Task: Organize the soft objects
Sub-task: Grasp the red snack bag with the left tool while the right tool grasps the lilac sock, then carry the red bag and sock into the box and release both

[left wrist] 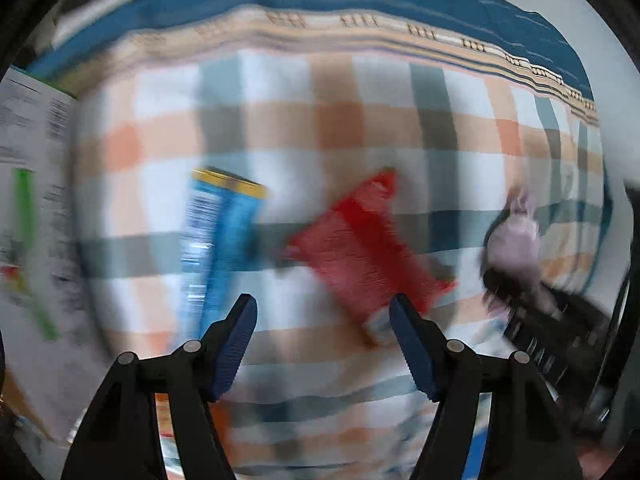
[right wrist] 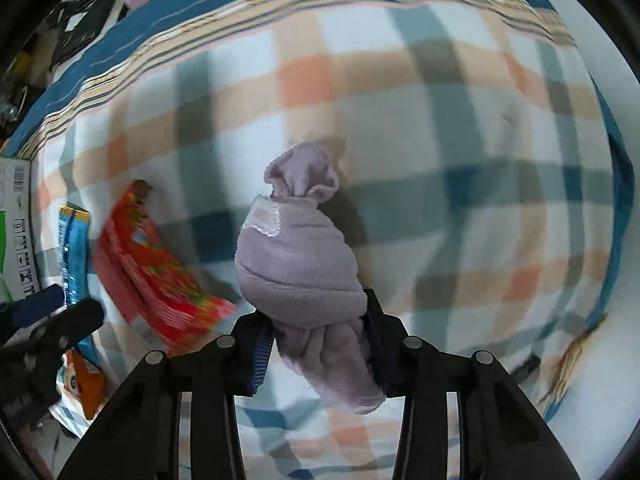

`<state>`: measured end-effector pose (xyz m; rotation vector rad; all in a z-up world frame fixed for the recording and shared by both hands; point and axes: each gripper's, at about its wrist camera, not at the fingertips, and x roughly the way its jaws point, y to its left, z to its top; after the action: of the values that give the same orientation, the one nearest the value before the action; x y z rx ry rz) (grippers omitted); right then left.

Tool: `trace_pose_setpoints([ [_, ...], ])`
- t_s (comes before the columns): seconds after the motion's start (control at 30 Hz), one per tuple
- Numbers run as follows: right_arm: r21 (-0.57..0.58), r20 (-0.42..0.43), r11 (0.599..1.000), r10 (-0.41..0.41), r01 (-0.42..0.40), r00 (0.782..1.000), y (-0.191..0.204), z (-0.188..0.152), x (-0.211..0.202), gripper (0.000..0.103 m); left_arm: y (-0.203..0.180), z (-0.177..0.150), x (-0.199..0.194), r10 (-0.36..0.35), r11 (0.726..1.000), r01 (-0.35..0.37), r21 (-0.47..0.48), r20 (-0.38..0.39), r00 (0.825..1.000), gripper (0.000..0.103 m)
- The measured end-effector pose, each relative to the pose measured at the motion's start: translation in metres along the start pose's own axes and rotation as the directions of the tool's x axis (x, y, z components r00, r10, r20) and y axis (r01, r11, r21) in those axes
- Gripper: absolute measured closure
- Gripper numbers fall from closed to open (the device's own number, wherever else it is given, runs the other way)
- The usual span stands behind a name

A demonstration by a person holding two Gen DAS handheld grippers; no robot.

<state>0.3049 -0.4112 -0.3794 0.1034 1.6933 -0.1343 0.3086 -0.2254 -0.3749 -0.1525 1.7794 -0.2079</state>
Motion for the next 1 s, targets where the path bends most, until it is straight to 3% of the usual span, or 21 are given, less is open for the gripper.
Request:
trace_pose_setpoints([
  [0.17,0.062,-0.014,0.997,0.047,-0.046,0.999,-0.023,-0.011,0.005,0.06,-0.014,0.014,0.029,-0.076,0.995,0.071,-0.073,-0.066,0.995,0.036],
  [0.47,0.094,-0.041,0.993,0.071,-0.067,0.997,-0.035,-0.017,0.019,0.059,-0.017,0.027,0.043,-0.076,0.99,0.068,-0.12,-0.065,0.995,0.034],
  [0.57,0.111,-0.049,0.99,0.088,-0.082,0.995,-0.04,-0.02,0.021,0.06,-0.017,0.021,0.04,-0.056,0.995,0.052,-0.083,-0.051,0.997,0.042],
  [0.6,0.114,-0.054,0.99,0.09,-0.084,0.994,-0.042,-0.018,0.021,0.061,-0.015,0.033,0.041,-0.044,0.997,0.041,-0.06,-0.049,0.998,0.044],
  [0.7,0.1,-0.087,0.991,0.103,-0.094,0.991,-0.041,-0.033,0.02,0.063,-0.019,0.013,0.039,0.017,0.999,-0.015,0.032,-0.042,0.999,0.045],
  [0.83,0.073,-0.092,0.992,0.106,-0.099,0.99,-0.036,-0.041,0.022,0.06,-0.013,0.01,0.049,-0.019,1.0,0.018,-0.009,-0.044,0.999,0.04],
  [0.93,0.088,-0.1,0.989,0.126,-0.117,0.987,-0.04,-0.034,0.031,0.051,-0.01,0.013,0.053,-0.057,0.997,0.055,-0.047,-0.051,0.997,0.023],
  [1.0,0.105,-0.096,0.987,0.133,-0.123,0.986,-0.041,-0.031,0.034,0.05,-0.013,0.017,0.058,-0.039,0.998,0.036,-0.044,-0.052,0.998,0.021],
])
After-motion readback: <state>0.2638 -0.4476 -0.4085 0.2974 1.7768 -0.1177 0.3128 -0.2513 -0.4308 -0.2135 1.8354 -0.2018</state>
